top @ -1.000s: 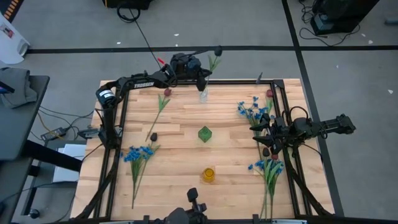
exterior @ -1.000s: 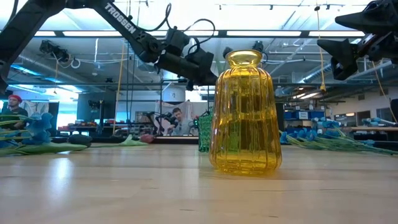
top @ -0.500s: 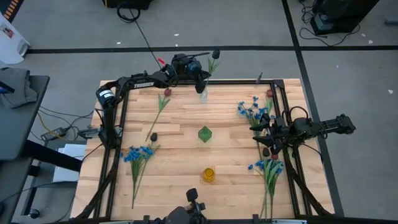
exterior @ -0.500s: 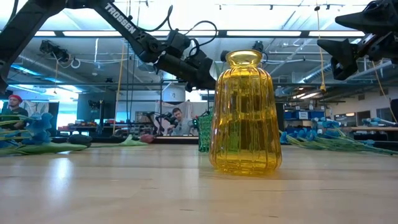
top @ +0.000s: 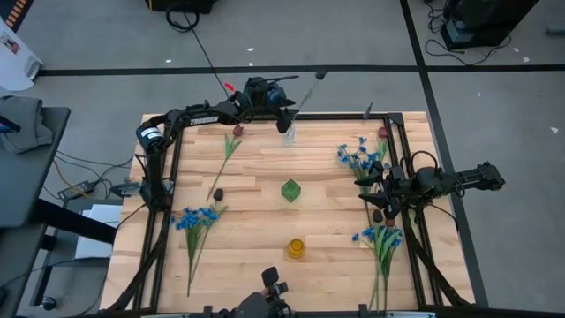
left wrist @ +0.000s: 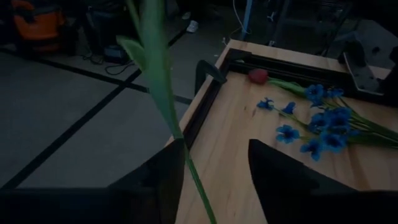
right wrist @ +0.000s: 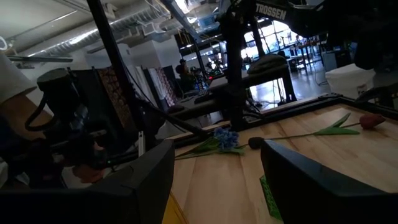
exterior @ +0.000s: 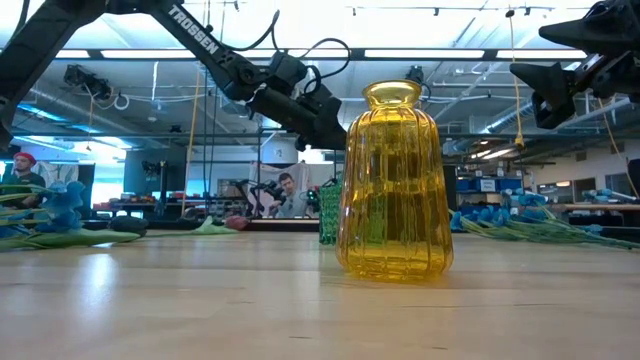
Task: Sort flowers into vase by color
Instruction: Put the top blue flowers into the green vase
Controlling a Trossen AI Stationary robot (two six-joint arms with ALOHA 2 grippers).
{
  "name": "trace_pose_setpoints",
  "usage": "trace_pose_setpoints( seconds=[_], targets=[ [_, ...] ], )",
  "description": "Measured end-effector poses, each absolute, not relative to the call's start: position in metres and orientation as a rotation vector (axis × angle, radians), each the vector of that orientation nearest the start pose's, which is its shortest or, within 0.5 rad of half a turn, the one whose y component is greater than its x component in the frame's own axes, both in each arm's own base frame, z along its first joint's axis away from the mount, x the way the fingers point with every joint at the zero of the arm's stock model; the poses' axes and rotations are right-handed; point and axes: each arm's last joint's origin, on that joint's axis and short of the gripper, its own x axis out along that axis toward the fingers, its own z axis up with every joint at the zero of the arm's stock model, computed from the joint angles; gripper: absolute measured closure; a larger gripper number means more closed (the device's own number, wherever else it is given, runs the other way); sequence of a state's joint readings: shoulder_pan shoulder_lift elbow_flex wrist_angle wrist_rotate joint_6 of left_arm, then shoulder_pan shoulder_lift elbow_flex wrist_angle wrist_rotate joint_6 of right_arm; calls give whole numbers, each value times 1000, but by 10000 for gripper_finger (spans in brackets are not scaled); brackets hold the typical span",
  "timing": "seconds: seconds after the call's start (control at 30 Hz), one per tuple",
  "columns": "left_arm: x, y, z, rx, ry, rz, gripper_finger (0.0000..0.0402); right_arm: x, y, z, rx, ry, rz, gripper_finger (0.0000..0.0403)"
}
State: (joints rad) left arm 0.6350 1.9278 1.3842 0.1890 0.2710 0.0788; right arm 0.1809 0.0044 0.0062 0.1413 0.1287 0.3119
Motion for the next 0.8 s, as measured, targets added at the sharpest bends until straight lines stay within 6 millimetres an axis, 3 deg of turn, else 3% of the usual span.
trace_pose_setpoints(
  seconds=[0.43,0.8],
  targets=[
    [360,256,243,-85,345,353,192,95,14,179,333,-132,74,153],
    [332,238,277,-119,520,411,192,95,14,179,333,-132,74,153]
  ],
)
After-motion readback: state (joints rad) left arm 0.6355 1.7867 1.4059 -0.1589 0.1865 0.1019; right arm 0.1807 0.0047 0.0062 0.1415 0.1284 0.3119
